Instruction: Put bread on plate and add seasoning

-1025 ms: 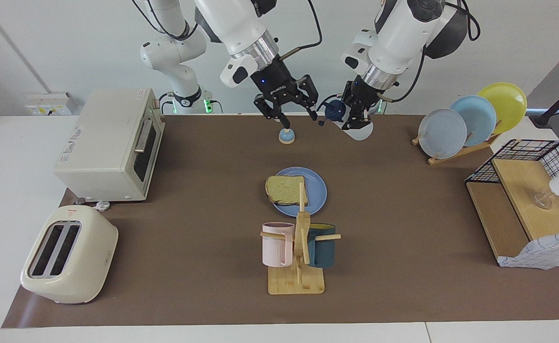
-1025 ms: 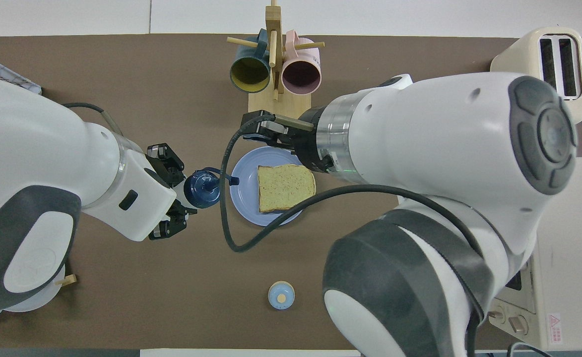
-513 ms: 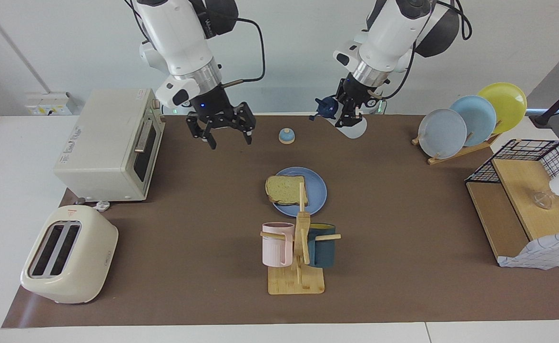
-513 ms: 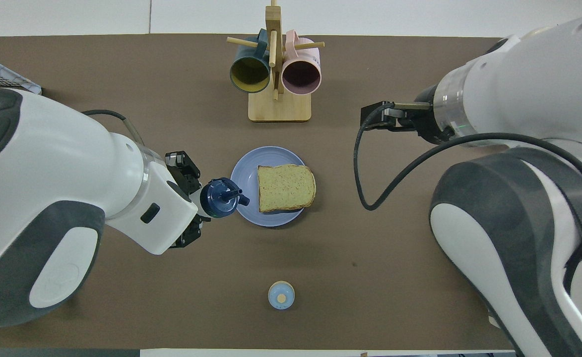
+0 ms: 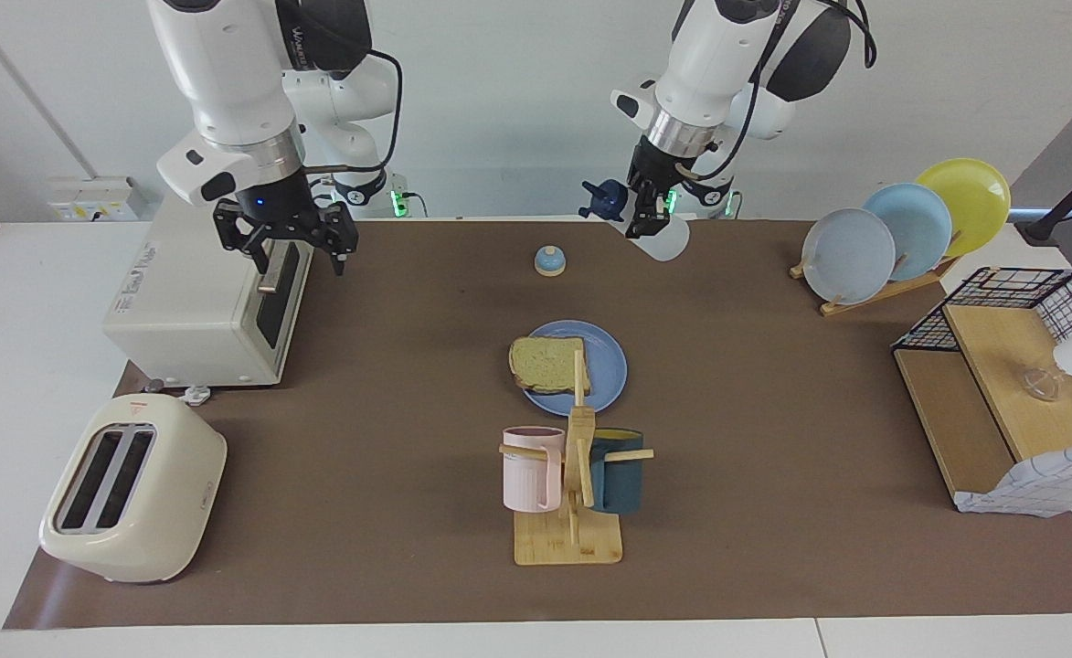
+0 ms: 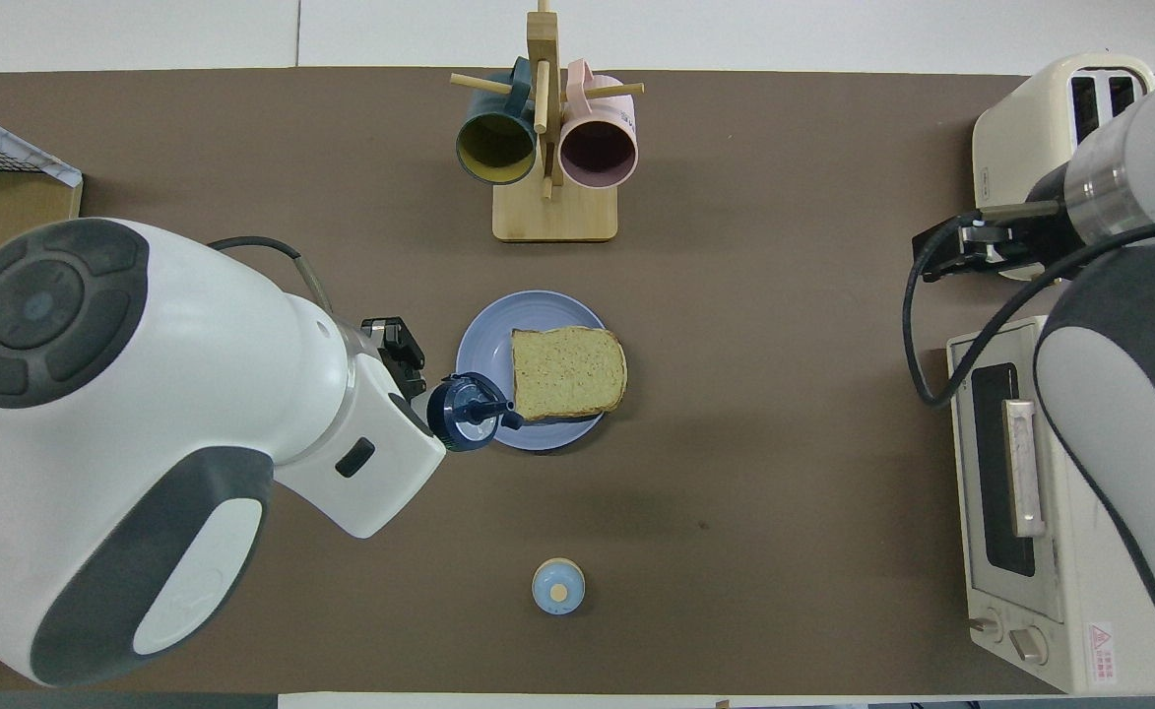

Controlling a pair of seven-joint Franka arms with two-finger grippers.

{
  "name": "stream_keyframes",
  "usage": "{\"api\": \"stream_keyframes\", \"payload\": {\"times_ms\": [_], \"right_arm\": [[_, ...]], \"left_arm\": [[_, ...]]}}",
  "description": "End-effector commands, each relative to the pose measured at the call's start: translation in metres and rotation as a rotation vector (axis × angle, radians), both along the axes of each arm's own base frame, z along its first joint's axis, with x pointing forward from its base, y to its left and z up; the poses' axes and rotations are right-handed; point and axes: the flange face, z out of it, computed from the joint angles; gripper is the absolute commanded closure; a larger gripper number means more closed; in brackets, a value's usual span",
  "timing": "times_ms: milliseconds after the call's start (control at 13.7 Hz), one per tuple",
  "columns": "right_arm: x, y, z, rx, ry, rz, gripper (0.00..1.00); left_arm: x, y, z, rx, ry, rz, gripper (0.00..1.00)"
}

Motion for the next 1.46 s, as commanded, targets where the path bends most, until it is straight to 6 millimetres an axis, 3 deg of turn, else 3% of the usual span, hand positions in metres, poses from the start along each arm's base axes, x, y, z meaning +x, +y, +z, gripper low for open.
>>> {"api": "stream_keyframes", "payload": {"times_ms": [0,293,439,1025,1391], "right_arm": [[-0.003,-0.027,-0.002,-0.028,0.066,-0.021,0.0],[-0.019,-0.066,-0.006,0.016,0.118,-0.054,0.0],[-0.036,-0.066,0.0,0.016,0.104,-0.042,0.0],[-0.037,-0.054,-0.006,0.029,0.1,-0.02,0.0],[-0.029,-0.068,-0.011,0.065,0.103,-0.046,0.0]], "left_arm": [[-0.008,-0.011,0.0,0.027,-0.043,0.005,1.0],[-0.017,-0.02,0.0,0.124,-0.103,-0.036,1.0],[-0.021,-0.021,-0.001,0.171,-0.119,-0.051,1.0],[-0.031,-0.033,-0.004,0.398,-0.229,-0.097,1.0],[-0.038,-0.064,-0.018,0.539,-0.302,-0.104,1.0]]}}
